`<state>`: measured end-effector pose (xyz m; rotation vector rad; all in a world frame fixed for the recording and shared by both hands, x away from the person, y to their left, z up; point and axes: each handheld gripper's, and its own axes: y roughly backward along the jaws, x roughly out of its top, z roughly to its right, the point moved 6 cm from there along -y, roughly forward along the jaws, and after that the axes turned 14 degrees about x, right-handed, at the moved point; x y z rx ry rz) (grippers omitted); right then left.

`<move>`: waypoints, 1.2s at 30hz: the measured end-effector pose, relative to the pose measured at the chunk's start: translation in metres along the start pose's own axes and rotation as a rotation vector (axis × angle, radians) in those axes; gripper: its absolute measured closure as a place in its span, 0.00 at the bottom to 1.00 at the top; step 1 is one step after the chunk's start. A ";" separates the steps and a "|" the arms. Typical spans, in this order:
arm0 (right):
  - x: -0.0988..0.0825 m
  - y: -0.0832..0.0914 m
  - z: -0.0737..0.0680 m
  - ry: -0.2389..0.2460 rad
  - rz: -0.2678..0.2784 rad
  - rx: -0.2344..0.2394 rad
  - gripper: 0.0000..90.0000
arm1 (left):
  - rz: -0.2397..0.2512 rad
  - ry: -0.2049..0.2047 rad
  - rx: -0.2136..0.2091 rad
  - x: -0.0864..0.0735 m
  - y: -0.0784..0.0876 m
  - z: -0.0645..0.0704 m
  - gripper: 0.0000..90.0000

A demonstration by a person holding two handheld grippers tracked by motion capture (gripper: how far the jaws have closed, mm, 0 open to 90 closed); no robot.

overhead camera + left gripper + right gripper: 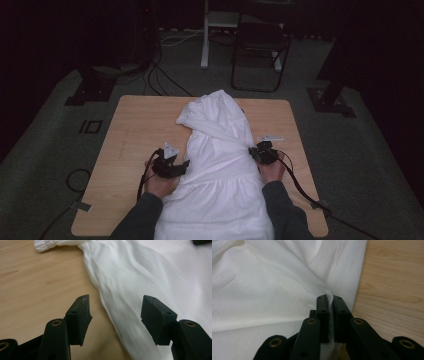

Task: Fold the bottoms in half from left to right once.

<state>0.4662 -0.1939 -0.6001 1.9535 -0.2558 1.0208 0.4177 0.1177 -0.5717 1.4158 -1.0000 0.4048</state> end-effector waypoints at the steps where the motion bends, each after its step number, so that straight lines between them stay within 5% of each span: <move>1: 0.000 0.000 0.000 0.000 0.000 0.002 0.94 | -0.013 0.008 0.014 0.004 -0.011 0.000 0.45; 6: -0.001 0.000 0.001 0.000 0.009 0.013 0.94 | -0.074 -0.055 0.033 -0.001 -0.036 0.008 0.54; 7: -0.001 0.000 0.001 0.003 0.011 0.013 0.94 | -0.057 -0.033 0.000 -0.002 -0.036 0.008 0.61; 10: -0.004 0.002 -0.001 0.011 0.013 0.007 0.95 | -0.045 -0.059 -0.002 -0.007 -0.029 0.010 0.93; 12: -0.006 0.004 -0.003 0.014 0.012 0.009 0.96 | -0.035 -0.091 0.011 -0.013 -0.022 0.012 0.97; 17: -0.022 0.017 -0.017 0.039 -0.018 0.020 0.96 | -0.028 -0.072 -0.006 -0.038 0.005 0.010 0.98; 21: -0.046 0.034 -0.036 0.049 -0.025 0.078 0.96 | -0.026 -0.061 -0.033 -0.061 0.031 0.011 0.98; 27: -0.075 0.055 -0.066 0.043 -0.063 0.151 0.94 | -0.029 -0.099 -0.043 -0.079 0.054 0.013 0.95; 30: -0.073 0.057 -0.068 0.051 -0.102 0.163 0.76 | -0.019 -0.086 -0.052 -0.077 0.050 0.010 0.82; 33: -0.057 0.059 -0.069 0.097 -0.078 0.170 0.53 | 0.000 -0.077 -0.060 -0.072 0.044 0.009 0.68; 34: -0.057 0.059 -0.069 0.097 -0.078 0.170 0.53 | 0.000 -0.077 -0.060 -0.072 0.044 0.009 0.64; 36: -0.035 0.054 -0.077 0.174 -0.050 0.178 0.45 | 0.006 -0.062 -0.065 -0.066 0.036 0.010 0.62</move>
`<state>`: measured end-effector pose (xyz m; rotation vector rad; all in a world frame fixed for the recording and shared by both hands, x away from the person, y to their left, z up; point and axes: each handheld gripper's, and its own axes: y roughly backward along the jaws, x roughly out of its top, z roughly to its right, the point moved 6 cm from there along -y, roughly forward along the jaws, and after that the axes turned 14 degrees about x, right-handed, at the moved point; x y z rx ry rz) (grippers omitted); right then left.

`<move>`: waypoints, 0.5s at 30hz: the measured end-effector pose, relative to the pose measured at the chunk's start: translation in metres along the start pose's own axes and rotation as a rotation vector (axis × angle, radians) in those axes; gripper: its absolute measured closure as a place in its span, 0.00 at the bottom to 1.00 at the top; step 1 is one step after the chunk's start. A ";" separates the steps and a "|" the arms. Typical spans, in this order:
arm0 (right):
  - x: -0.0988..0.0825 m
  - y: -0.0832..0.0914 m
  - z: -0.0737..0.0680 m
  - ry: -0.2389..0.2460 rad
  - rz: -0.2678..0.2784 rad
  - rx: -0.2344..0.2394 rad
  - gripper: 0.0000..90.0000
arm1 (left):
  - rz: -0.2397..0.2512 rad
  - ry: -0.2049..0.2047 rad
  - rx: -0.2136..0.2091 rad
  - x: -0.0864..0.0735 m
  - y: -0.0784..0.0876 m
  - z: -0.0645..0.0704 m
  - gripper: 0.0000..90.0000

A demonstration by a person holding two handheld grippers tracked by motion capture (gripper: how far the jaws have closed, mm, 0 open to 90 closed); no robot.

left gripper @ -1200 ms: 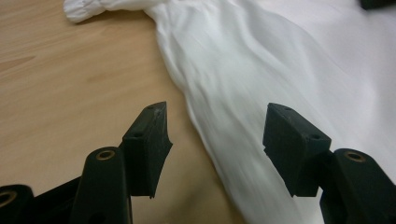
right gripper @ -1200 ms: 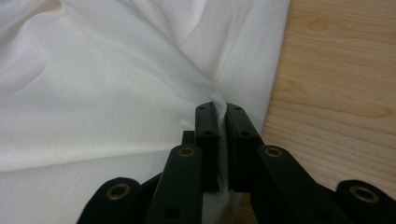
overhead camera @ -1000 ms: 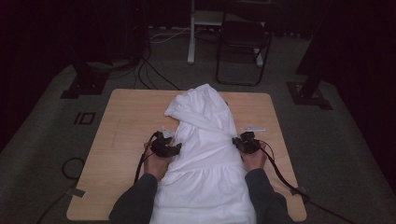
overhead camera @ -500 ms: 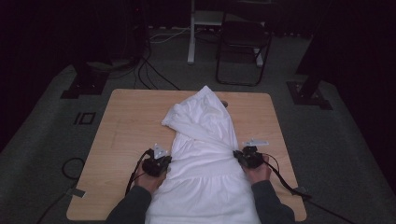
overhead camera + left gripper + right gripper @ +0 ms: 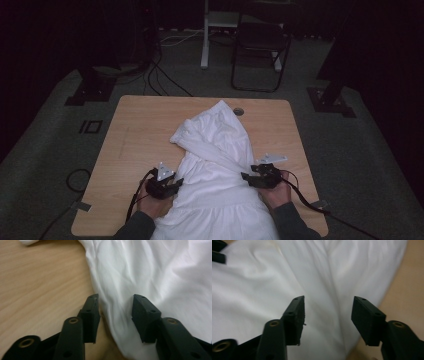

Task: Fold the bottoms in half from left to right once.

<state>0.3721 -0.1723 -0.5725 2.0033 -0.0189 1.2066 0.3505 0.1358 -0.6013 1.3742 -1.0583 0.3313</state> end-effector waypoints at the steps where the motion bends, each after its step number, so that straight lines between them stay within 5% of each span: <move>1: 0.008 -0.004 0.000 0.021 -0.003 -0.006 0.44 | 0.004 0.007 -0.003 0.003 -0.003 0.001 0.61; 11: 0.058 -0.070 -0.018 0.159 -0.054 0.051 0.39 | 0.024 -0.034 0.021 0.009 -0.008 0.016 0.55; 15: 0.061 -0.084 -0.012 0.172 -0.090 0.009 0.50 | 0.020 -0.041 0.026 0.008 -0.007 0.018 0.53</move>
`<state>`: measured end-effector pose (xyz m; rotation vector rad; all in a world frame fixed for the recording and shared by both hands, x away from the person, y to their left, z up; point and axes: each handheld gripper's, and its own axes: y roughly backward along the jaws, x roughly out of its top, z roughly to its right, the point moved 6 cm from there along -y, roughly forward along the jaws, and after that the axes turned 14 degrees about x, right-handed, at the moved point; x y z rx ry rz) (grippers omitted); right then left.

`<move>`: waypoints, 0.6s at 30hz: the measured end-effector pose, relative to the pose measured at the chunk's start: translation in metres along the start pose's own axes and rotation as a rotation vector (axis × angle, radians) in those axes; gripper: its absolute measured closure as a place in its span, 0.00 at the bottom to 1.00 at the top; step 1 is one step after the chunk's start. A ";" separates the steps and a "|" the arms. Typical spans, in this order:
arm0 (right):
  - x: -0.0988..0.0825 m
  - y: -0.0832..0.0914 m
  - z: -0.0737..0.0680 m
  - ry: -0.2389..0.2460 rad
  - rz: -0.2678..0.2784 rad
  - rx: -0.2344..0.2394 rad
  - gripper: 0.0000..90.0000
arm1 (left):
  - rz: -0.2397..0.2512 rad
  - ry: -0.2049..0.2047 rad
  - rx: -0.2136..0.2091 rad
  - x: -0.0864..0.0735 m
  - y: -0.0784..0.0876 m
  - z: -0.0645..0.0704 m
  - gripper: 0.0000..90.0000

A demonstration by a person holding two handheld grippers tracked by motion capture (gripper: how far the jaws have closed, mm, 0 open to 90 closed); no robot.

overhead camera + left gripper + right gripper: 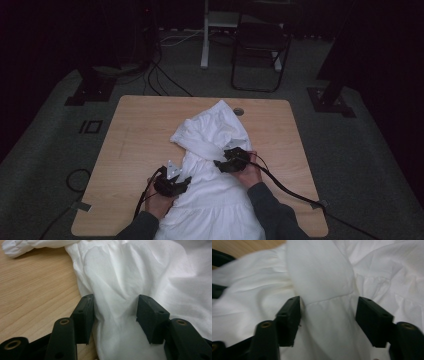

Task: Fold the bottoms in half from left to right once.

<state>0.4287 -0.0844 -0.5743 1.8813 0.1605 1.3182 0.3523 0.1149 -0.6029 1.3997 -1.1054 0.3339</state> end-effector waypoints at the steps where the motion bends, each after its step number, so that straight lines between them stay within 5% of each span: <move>1: 0.000 0.000 0.005 -0.005 -0.001 -0.019 0.64 | -0.001 -0.005 0.002 -0.001 0.001 0.002 0.53; 2: 0.003 0.012 0.018 -0.037 0.037 -0.062 0.90 | -0.004 -0.008 0.003 -0.001 0.001 0.002 0.53; 3: 0.004 0.021 0.025 -0.060 0.077 -0.086 0.96 | -0.005 -0.011 0.003 -0.001 0.001 0.002 0.53; 8: 0.002 0.065 0.069 -0.218 0.219 -0.198 0.97 | -0.014 -0.004 -0.012 -0.002 0.001 0.004 0.53; 13: -0.025 0.053 0.096 -0.322 0.162 -0.196 0.95 | -0.033 -0.005 -0.048 0.000 0.001 0.003 0.52; 18: -0.041 0.033 0.100 -0.337 0.119 -0.176 0.95 | 0.011 0.016 0.000 0.026 -0.002 -0.012 0.50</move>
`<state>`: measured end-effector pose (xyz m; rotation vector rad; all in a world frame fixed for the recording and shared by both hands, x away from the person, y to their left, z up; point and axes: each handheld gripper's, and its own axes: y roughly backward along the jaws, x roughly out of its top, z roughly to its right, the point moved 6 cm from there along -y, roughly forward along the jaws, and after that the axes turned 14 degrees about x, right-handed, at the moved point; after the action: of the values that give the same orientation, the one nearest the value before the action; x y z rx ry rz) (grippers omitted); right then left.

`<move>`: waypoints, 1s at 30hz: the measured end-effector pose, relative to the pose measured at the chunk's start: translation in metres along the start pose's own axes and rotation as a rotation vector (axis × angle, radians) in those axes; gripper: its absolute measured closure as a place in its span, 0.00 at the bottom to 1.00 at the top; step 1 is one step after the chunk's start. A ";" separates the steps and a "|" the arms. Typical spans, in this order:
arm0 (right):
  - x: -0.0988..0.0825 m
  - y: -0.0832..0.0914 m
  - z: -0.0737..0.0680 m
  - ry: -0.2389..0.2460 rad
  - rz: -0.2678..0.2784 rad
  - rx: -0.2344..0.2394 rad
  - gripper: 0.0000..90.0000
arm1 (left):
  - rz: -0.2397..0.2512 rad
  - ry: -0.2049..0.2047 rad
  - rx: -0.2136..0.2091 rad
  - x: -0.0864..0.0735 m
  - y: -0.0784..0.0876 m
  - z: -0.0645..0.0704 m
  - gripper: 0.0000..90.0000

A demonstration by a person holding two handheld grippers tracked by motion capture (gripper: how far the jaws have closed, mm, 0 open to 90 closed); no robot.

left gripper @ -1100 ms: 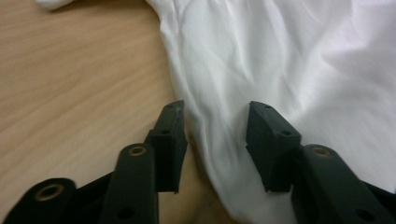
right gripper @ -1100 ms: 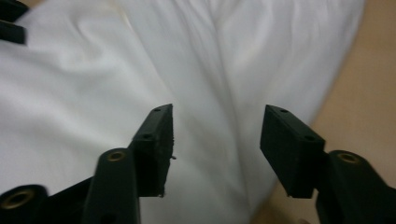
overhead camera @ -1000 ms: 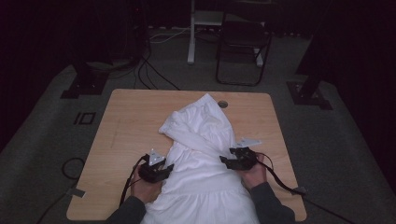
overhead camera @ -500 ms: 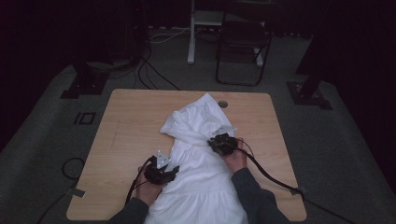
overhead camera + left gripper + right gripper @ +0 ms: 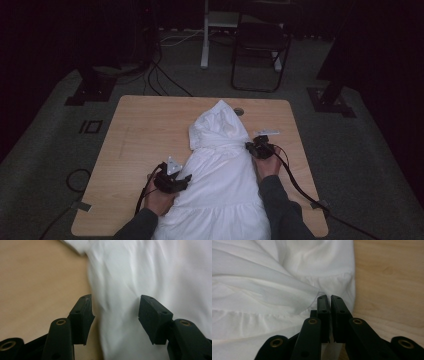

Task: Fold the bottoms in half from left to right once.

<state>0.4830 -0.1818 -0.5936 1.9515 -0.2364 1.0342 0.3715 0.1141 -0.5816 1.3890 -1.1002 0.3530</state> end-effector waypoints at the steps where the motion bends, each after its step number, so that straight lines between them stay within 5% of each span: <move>1: -0.002 -0.002 0.001 -0.004 -0.007 -0.001 0.95 | 0.014 0.004 0.009 0.008 -0.004 -0.001 0.50; 8: -0.003 -0.005 -0.001 0.009 -0.008 -0.013 0.94 | -0.072 -0.021 0.043 0.030 -0.056 0.006 0.52; 10: -0.005 -0.004 -0.002 0.005 -0.010 -0.011 0.94 | -0.076 -0.012 0.014 0.029 -0.060 0.010 0.66; 13: -0.008 -0.001 -0.004 0.007 -0.011 -0.007 0.94 | -0.074 -0.042 0.019 0.025 -0.053 0.013 0.86; 15: -0.013 0.003 -0.007 0.016 -0.016 -0.001 0.94 | -0.066 -0.043 0.022 0.020 -0.046 0.016 0.90; 24: -0.059 0.038 -0.046 0.068 -0.056 0.090 0.94 | -0.037 -0.020 -0.034 -0.024 0.006 0.031 0.90; 30: -0.069 0.054 -0.056 0.080 -0.083 0.111 0.81 | -0.028 -0.051 -0.016 -0.025 0.009 0.034 0.86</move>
<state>0.3791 -0.1845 -0.5971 1.9967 -0.0532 1.0882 0.3381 0.0953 -0.6023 1.4043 -1.1224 0.2894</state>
